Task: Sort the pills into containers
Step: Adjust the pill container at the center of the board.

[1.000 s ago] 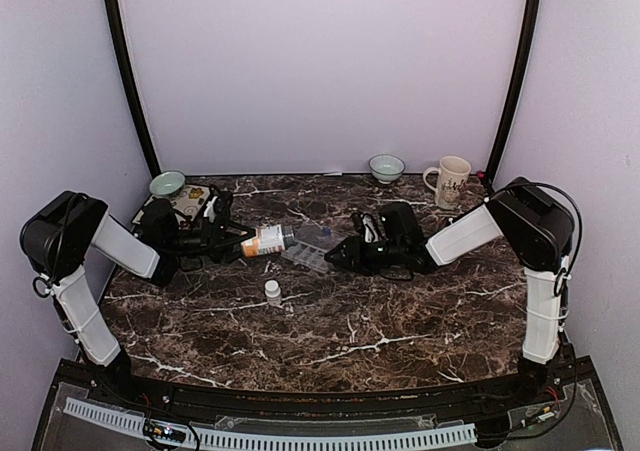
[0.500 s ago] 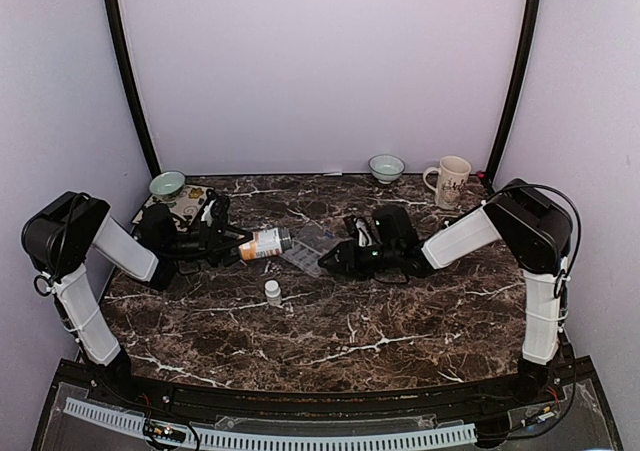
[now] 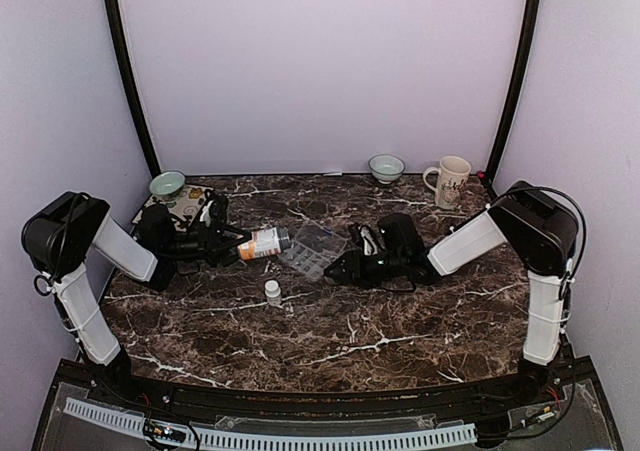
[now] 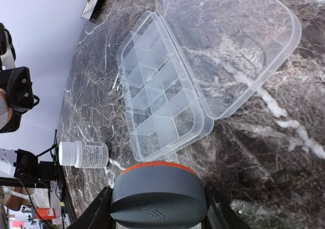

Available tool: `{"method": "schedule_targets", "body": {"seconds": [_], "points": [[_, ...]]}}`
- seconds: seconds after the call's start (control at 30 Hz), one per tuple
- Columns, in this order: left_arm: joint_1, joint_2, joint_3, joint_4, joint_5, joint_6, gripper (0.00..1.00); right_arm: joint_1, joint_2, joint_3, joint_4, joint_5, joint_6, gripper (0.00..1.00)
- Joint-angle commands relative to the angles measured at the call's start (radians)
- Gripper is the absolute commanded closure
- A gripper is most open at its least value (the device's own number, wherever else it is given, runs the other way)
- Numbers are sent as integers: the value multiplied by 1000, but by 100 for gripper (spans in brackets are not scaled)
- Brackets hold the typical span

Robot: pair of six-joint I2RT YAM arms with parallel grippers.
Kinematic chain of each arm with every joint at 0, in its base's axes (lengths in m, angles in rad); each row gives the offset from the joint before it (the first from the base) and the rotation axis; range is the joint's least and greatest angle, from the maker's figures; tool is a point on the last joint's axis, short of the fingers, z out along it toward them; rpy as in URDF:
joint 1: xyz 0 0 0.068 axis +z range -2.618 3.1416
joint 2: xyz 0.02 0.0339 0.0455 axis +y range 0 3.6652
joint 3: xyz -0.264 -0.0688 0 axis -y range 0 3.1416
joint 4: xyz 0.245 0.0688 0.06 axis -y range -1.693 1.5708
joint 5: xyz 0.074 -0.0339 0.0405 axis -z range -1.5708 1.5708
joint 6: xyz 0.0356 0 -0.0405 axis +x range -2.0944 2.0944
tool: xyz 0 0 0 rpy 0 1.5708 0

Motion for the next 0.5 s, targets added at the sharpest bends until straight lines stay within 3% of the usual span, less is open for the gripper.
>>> {"method": "schedule_targets", "body": {"seconds": [0.0, 0.2, 0.47], "points": [[13, -17, -2, -9, 0, 42, 95, 10, -57, -37, -17, 34, -34, 71], [26, 1, 2, -47, -4, 78, 95, 10, -134, -57, -70, 60, -76, 71], [51, 92, 0, 68, -2, 30, 95, 8, -188, -61, -126, 83, -110, 71]]}}
